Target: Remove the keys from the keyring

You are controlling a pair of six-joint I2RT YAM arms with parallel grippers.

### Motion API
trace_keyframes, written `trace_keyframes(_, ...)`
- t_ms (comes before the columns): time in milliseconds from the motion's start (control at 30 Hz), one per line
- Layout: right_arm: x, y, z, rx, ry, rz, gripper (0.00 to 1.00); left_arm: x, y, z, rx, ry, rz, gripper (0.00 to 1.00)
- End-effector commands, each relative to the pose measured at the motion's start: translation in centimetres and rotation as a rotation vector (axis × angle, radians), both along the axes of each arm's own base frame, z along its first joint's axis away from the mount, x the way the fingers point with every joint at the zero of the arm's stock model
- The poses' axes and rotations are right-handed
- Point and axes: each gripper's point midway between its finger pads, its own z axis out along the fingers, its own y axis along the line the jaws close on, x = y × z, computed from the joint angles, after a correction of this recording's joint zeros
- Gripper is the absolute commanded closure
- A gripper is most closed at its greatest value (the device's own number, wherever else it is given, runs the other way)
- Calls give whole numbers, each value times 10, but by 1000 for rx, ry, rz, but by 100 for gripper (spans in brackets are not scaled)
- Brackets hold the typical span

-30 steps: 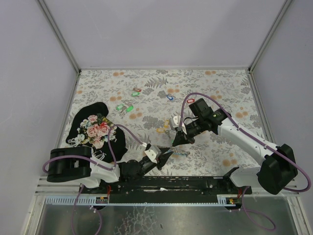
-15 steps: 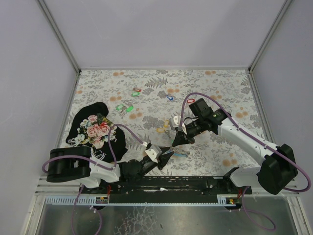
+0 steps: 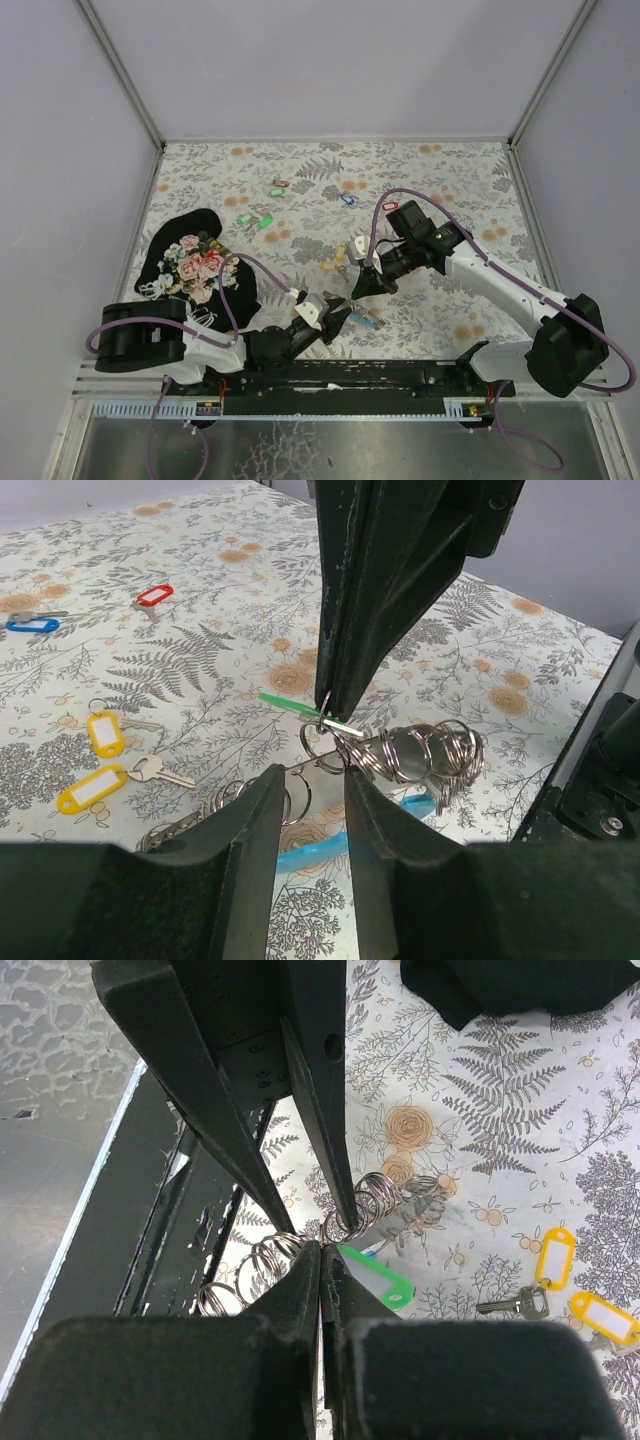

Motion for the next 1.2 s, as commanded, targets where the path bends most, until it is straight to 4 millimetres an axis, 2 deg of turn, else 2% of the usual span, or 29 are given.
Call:
trace_keyframes(0,-1,9,15,64,12,22,100,9,2,20,-73,-6,58,70)
trace_keyframes(400,8,14,11,51,29,-31,100,9,2,29,-91,-25,52,68)
trace_keyframes(667,5,15,13,59,41,-24,100,13,5,24,-77,-29,82,69)
trace_keyframes(1167,0,23,12,52,54,-8,100,21,12,28,-71,-45,148,71)
